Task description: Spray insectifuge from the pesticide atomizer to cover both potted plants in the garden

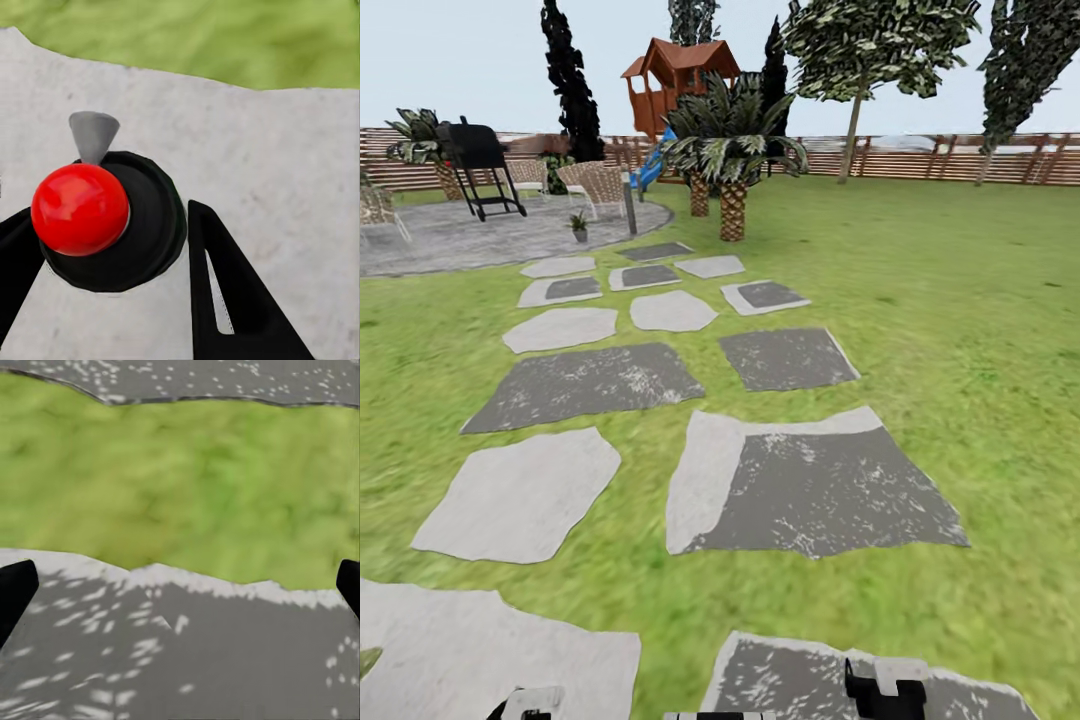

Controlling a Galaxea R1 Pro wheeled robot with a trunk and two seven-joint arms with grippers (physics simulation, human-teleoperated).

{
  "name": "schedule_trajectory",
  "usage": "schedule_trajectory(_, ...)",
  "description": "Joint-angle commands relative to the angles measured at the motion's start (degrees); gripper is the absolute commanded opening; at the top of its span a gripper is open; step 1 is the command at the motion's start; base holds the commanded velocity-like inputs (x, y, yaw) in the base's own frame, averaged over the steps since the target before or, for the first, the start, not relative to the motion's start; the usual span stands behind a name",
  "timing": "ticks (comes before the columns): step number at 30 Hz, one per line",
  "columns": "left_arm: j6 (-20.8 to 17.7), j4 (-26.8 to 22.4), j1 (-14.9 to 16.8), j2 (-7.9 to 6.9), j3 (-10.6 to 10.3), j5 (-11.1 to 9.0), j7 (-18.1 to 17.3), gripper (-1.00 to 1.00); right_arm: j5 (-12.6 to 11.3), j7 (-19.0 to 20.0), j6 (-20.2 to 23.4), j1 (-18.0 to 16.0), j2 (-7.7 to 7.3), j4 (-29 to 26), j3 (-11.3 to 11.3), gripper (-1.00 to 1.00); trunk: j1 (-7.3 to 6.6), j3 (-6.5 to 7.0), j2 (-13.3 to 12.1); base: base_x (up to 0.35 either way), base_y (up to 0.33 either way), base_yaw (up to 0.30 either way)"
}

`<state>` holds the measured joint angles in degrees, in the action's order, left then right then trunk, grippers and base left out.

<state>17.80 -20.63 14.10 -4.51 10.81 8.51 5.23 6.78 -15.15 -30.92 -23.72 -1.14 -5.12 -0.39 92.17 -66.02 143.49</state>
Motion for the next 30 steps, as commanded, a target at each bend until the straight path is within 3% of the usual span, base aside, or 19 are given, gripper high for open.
schedule_trajectory(1,0.21,0.07,0.05,0.03,0.26,0.63,0.22,-1.0,0.61,-0.44,-0.02,-0.01,0.0,0.03,-0.05,1.0,0.02,-0.04,0.01,0.341,-0.107,0.278)
schedule_trajectory(30,0.21,0.15,0.05,0.12,0.26,0.63,0.22,-1.0,0.61,-0.49,-0.02,-0.01,0.0,0.02,-0.05,1.0,0.02,-0.04,0.01,0.341,-0.102,0.278)
